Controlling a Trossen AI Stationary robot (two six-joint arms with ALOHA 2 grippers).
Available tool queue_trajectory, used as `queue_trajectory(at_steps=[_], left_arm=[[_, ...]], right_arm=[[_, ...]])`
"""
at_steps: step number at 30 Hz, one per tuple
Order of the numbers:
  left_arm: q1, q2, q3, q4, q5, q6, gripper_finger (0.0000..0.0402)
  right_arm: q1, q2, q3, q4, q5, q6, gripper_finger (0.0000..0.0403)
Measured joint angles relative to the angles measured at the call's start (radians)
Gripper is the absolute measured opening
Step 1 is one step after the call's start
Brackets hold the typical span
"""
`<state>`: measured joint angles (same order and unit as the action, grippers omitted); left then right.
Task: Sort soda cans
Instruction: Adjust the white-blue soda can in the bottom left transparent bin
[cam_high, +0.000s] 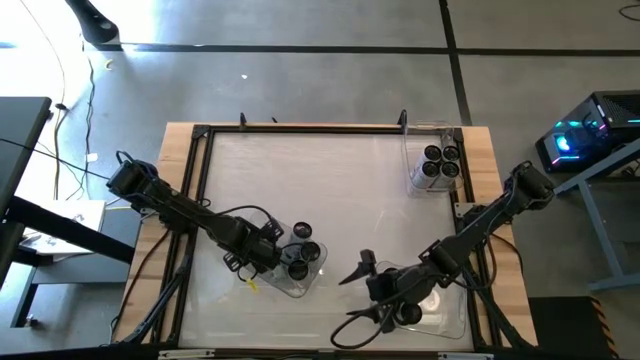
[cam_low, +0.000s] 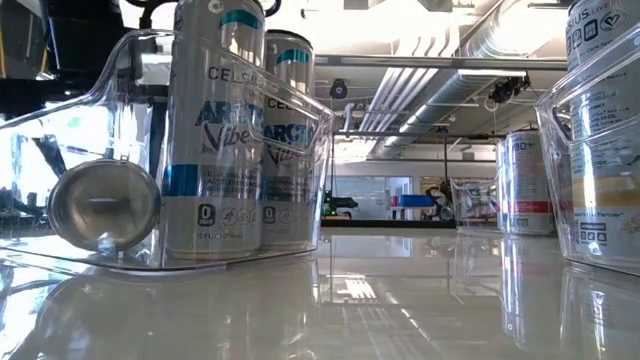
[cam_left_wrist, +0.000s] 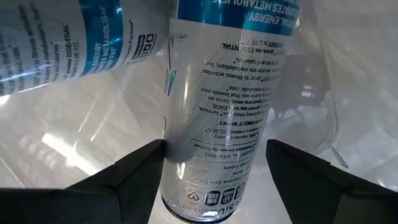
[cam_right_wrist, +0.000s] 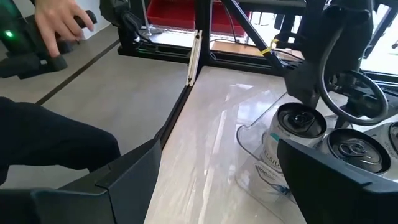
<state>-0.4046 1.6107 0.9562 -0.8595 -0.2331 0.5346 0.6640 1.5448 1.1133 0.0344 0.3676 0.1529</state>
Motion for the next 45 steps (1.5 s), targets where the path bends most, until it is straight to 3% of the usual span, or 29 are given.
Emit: queue_trajectory(at_steps=[9, 16, 32, 38, 45], left_arm=[[-0.001, 0.007, 0.012, -0.004, 0.005, 0.039, 0.0273], [-0.057, 0.015, 0.081, -0.066, -0.088, 0.070, 0.0273], [-0.047, 0.003, -0.002, 0.028, -0.042, 0.076, 0.0273], [-0.060, 0.012, 0.053, -0.024, -0.111, 0.092, 0.0273], [-0.054, 0.012, 0.035, -0.021, -0.120, 0.234, 0.0273]], right_arm=[[0.006, 0.000, 0.000, 0.001, 0.000, 0.007, 0.0318], [0.019, 0.000, 0.000, 0.002, 0.004, 0.002, 0.0318], [0.019, 0.005, 0.000, -0.001, 0.010, -0.002, 0.0318], [0.020, 0.005, 0.000, -0.001, 0.010, 0.004, 0.0318], [0.016, 0.005, 0.000, -0.001, 0.010, -0.004, 0.0318]])
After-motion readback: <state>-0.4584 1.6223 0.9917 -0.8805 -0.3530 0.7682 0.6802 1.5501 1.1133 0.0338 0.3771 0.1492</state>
